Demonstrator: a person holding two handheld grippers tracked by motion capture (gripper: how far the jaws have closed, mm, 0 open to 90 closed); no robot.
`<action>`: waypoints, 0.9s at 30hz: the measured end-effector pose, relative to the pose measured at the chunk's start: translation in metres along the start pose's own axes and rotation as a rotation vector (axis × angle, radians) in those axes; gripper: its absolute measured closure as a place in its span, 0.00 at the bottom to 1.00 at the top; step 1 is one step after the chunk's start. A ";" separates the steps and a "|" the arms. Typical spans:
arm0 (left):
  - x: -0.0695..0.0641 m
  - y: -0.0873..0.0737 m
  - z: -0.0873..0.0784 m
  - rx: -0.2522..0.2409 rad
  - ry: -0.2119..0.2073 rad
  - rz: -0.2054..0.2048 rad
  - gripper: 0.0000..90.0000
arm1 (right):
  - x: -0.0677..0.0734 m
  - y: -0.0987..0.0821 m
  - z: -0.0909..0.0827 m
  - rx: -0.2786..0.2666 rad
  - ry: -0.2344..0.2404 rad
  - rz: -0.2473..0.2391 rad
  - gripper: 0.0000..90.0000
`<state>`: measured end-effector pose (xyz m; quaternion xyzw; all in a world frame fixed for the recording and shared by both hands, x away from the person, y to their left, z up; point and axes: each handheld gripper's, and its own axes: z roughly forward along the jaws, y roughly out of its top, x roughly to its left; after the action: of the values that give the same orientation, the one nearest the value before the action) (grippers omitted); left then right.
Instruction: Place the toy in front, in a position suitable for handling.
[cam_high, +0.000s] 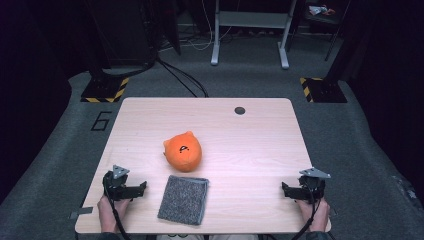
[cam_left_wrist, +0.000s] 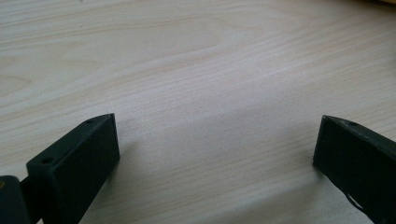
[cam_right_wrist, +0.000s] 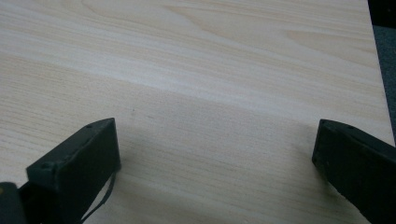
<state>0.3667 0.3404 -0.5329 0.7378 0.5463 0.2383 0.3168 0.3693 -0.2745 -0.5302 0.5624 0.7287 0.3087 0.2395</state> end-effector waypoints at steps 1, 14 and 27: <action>0.000 0.000 0.000 0.000 0.000 0.000 0.00 | 0.000 0.000 0.000 0.000 0.000 0.000 0.00; 0.000 0.000 0.000 -0.004 0.001 -0.001 0.00 | 0.001 0.000 0.000 0.003 0.003 0.004 0.00; -0.001 0.001 0.001 -0.001 0.003 -0.004 0.00 | 0.000 0.001 0.000 0.011 0.009 0.001 0.00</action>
<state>0.3673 0.3396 -0.5328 0.7361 0.5481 0.2391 0.3171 0.3702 -0.2739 -0.5292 0.5629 0.7311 0.3072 0.2329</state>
